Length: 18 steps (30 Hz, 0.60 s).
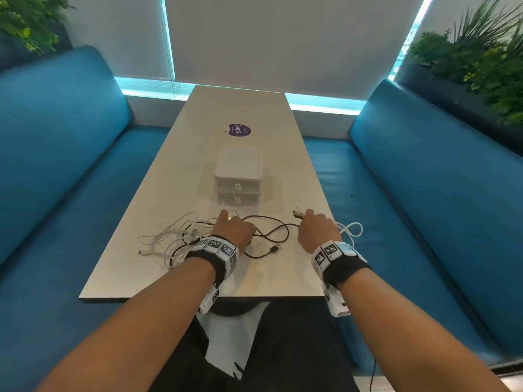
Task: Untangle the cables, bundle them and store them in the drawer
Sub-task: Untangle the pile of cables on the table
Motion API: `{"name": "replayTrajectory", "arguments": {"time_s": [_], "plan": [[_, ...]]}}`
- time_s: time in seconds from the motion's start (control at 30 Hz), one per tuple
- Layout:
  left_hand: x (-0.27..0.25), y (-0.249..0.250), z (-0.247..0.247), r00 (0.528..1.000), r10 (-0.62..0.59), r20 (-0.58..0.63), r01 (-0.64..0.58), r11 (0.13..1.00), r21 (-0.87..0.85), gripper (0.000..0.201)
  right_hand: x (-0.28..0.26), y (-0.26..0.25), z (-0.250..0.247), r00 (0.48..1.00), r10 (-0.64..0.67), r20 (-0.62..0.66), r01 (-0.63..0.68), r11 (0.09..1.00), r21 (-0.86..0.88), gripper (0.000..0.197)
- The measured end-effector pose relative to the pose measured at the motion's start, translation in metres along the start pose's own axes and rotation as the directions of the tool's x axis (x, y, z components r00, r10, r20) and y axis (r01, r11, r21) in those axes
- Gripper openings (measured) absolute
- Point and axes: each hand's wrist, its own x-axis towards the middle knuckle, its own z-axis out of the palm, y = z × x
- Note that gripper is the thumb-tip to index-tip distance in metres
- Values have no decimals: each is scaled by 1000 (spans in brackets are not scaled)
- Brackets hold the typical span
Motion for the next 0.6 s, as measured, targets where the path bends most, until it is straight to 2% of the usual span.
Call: {"name": "replayTrajectory", "arguments": {"time_s": [0.07, 0.17, 0.23, 0.33, 0.47, 0.6], "plan": [[-1, 3, -2, 1000, 10, 12, -10, 1000, 3, 25, 0, -9, 3, 1000, -12, -1, 12, 994, 112, 19], [-1, 5, -2, 999, 45, 3, -45, 999, 9, 20, -4, -19, 11, 986, -159, 54, 134, 937, 321, 27], [0, 6, -2, 998, 63, -5, -63, 998, 5, 19, -7, -24, 16, 960, -258, 105, 209, 915, 344, 30], [2, 9, 0, 995, 84, -58, -86, 996, -26, 20, -11, -30, 18, 933, -335, 133, 271, 895, 355, 25], [3, 11, 5, 990, 75, -116, -78, 997, -24, 14, -10, -35, 17, 938, -314, 148, 234, 888, 396, 25], [1, 7, 7, 999, 8, -49, -6, 999, 52, 19, -4, -33, 15, 957, -254, 139, 207, 936, 285, 27]]}}
